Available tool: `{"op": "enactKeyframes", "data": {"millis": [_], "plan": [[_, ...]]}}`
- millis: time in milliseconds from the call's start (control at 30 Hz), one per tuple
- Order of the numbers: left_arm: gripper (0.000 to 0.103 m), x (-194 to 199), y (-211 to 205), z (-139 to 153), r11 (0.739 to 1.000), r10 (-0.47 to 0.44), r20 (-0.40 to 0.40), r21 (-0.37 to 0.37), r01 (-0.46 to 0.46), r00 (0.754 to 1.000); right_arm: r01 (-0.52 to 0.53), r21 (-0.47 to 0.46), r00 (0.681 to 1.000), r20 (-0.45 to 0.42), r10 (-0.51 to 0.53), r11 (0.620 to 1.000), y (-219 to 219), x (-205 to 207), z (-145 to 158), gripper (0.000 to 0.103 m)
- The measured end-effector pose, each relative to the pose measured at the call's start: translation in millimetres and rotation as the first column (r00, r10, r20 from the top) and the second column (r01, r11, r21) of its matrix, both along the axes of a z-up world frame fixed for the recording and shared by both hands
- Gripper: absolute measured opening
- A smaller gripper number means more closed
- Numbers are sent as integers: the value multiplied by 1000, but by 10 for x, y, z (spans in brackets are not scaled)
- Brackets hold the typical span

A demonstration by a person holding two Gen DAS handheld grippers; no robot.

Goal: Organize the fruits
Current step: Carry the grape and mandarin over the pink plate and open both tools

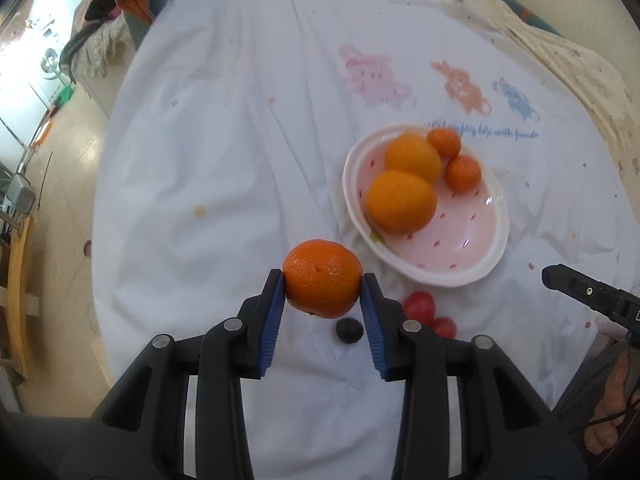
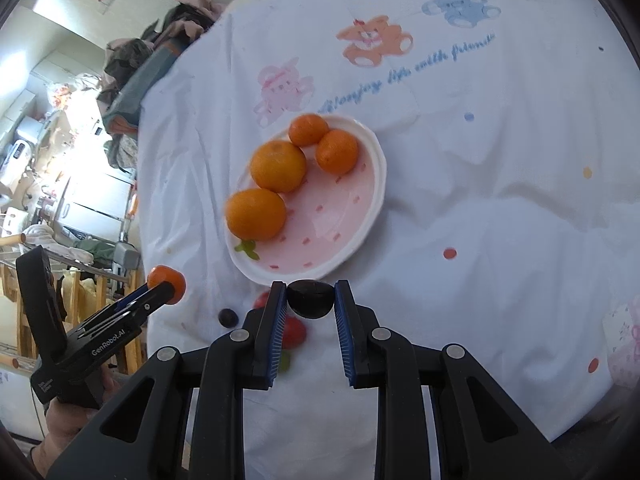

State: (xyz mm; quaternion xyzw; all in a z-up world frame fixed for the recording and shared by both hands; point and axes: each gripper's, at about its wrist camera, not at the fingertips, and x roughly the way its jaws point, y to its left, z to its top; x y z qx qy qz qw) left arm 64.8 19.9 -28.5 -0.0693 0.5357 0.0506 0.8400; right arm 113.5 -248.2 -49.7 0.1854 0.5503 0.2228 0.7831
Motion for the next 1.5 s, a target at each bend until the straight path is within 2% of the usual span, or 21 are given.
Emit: {"op": "enactKeyframes", "data": {"millis": [100, 200, 333, 500, 867, 1000, 1100, 1267, 1400, 1500], "plan": [[34, 58, 3, 189, 1000, -12, 38, 1, 12, 999, 14, 34, 998, 57, -16, 999, -52, 56, 158, 26], [34, 141, -4, 367, 999, -32, 74, 14, 31, 997, 33, 118, 989, 137, -49, 992, -131, 105, 348, 26], [34, 316, -11, 519, 997, -63, 104, 41, 59, 993, 30, 143, 977, 206, -59, 989, -148, 227, 497, 26], [34, 586, -3, 489, 995, -73, 88, 67, 67, 993, 45, 142, 983, 170, -69, 989, -159, 485, 413, 26], [34, 996, -104, 65, 996, -84, 11, 23, 84, 996, -18, 123, 997, 72, 9, 992, 59, 817, 100, 26], [34, 1114, -141, -92, 995, -96, -17, 33, 97, 995, -29, 100, 999, 29, 27, 995, 115, 929, -32, 26], [34, 1220, -131, -184, 993, -86, -32, 72, 88, 996, -34, 74, 999, -5, 34, 997, 154, 994, -134, 26], [34, 1387, -70, -337, 996, -77, -54, 35, 79, 996, -54, 28, 997, -49, 55, 998, 211, 1088, -312, 26], [35, 1420, -60, -470, 997, -73, -103, -6, 72, 992, -31, 40, 992, -118, 35, 999, 187, 1128, -475, 26], [36, 1439, -93, -495, 996, -86, -98, 10, 88, 991, -25, 42, 988, -150, 31, 999, 187, 1144, -551, 26]]}}
